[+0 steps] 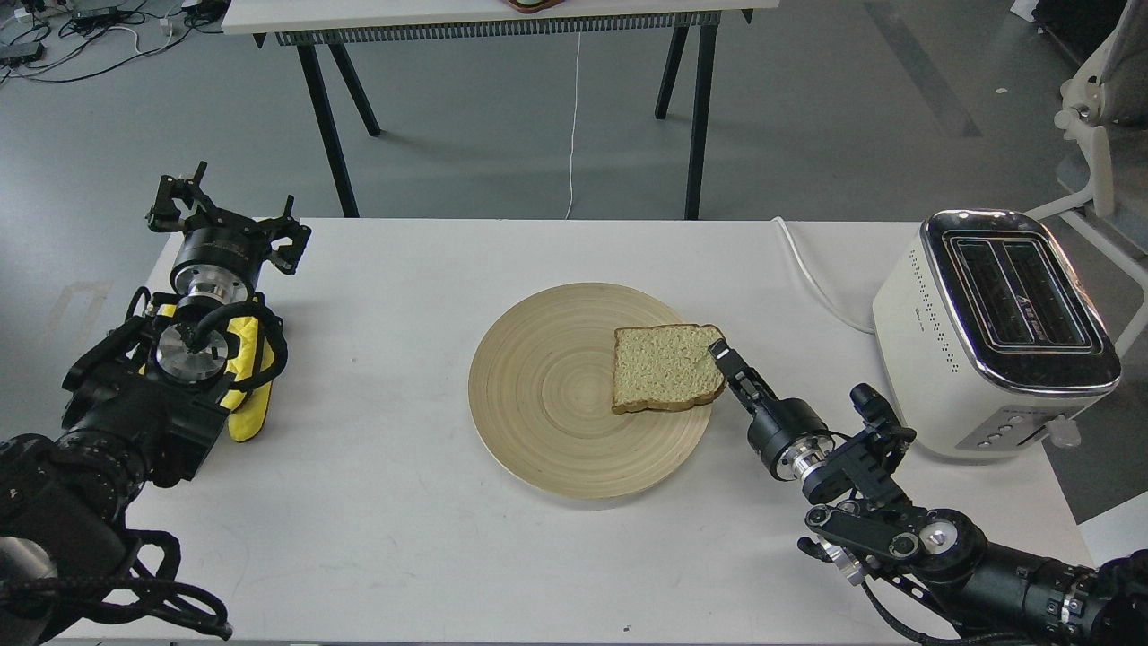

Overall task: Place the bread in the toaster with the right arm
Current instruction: 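Close the right gripper on the bread slice edge and lift it, then raise the bread high and carry it over the toaster slot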

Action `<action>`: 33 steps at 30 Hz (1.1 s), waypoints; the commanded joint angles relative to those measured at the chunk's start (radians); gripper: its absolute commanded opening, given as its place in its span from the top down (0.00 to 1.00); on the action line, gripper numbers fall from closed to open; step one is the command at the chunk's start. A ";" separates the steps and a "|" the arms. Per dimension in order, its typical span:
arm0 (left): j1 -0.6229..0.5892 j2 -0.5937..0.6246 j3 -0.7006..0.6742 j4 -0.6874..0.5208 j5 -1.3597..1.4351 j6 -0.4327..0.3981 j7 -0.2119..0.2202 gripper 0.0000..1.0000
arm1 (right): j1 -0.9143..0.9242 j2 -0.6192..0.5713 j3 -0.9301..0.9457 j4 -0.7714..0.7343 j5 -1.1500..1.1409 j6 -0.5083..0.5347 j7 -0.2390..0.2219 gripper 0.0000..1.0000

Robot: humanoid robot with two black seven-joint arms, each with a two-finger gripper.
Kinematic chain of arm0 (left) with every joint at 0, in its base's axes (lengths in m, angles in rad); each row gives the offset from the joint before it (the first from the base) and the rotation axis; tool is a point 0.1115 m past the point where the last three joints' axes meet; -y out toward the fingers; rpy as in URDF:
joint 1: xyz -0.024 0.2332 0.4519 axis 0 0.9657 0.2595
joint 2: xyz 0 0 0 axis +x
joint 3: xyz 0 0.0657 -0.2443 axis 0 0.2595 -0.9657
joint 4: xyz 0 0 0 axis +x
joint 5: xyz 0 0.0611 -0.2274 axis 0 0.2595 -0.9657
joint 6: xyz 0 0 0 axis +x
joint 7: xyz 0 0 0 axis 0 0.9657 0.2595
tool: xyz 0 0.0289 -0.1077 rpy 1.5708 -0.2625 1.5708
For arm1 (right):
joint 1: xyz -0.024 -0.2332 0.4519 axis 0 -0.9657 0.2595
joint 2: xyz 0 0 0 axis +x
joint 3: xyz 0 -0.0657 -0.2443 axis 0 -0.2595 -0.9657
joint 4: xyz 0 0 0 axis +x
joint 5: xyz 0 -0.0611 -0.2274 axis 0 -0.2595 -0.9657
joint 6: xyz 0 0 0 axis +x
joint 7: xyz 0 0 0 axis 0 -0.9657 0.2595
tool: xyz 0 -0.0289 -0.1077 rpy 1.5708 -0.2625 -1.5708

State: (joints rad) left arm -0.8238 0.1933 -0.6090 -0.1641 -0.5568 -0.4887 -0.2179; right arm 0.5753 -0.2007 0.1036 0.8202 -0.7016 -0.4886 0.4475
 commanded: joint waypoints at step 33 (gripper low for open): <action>0.000 0.000 0.000 0.000 0.000 0.000 0.000 0.00 | 0.107 -1.069 0.311 0.502 -0.050 0.000 -0.004 1.00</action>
State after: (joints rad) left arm -0.8238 0.1933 -0.6090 -0.1642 -0.5568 -0.4887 -0.2179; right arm 0.6938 -1.2176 0.4787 1.3265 -0.7195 -0.4887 0.4303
